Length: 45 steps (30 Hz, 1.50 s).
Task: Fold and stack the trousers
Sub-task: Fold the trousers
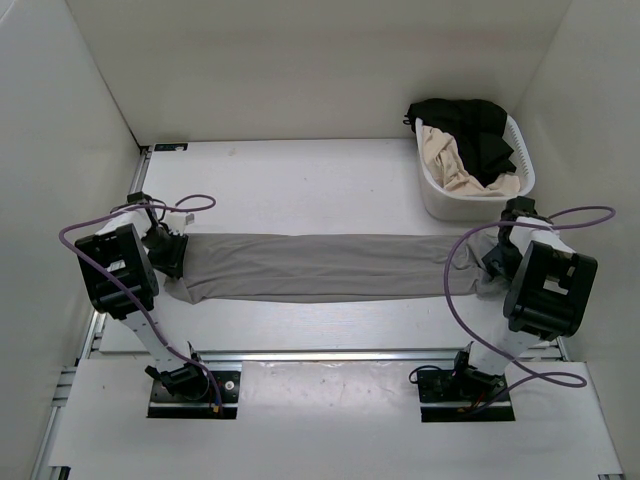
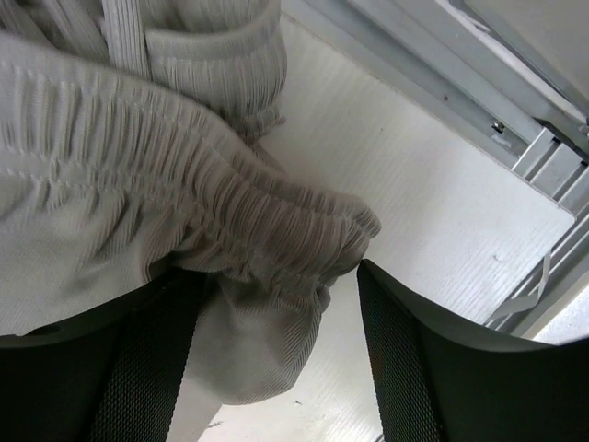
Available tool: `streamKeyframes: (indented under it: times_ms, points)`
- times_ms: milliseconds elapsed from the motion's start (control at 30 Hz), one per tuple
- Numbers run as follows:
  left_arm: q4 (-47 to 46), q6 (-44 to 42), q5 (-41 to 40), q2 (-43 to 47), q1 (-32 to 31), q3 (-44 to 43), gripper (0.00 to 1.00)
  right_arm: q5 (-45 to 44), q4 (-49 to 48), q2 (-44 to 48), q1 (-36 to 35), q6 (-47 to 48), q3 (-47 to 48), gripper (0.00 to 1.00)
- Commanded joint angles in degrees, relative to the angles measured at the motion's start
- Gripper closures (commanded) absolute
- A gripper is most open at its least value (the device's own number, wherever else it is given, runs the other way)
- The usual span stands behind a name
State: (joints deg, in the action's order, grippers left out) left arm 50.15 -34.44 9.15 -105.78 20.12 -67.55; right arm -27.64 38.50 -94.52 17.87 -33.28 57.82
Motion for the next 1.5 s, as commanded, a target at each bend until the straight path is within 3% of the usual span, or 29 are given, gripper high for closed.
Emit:
streamKeyframes:
  times_ms: [0, 533, 600, 833, 1000, 1167, 1267, 1300, 1433, 1467]
  points:
    - [-0.05, -0.63, -0.97, 1.19, -0.08, 1.19, 0.58, 2.23, -2.46, -0.39, 2.34, 1.46, 3.52, 0.27]
    - [-0.05, -0.11, -2.64, 1.71, -0.08, 2.25, 0.58, 2.94, -1.85, -13.67, 4.02, 5.77, 13.90, 0.26]
    - [-0.05, -0.11, -2.64, 1.71, -0.08, 2.25, 0.58, 3.64, -0.27, -16.04, 4.02, 5.77, 15.21, 0.29]
    - [0.47, -0.63, -5.98, 1.19, -0.08, 1.19, 0.57, 4.00, 0.62, -18.24, 0.85, 2.78, 12.24, 0.64]
    - [0.47, -1.25, -5.98, 1.19, 3.60, 0.14, 0.57, 5.84, 2.36, -18.95, 0.33, 1.72, 13.11, 0.87]
    - [0.47, -3.09, -5.46, 0.66, 6.94, 0.14, 0.57, 5.31, 2.37, -18.33, -0.20, 2.34, 12.40, 1.00]
    - [0.47, -3.09, -4.59, 0.66, 7.47, 0.14, 0.57, 2.95, 3.77, -17.63, -0.20, 1.82, 10.82, 0.98]
    - [1.43, -4.31, 0.12, 1.62, 7.48, -1.34, 0.57, 0.50, 5.60, -17.63, -0.20, 1.81, 11.43, 0.78]
    - [1.44, -3.62, 1.66, 5.13, 6.34, -5.04, 0.53, -2.15, 6.15, -16.93, -1.25, 3.13, 12.05, 0.58]
    - [1.44, -3.01, 1.66, 5.66, 6.34, -7.22, 0.53, -2.68, 6.67, -16.93, -1.26, 3.13, 12.05, 0.48]
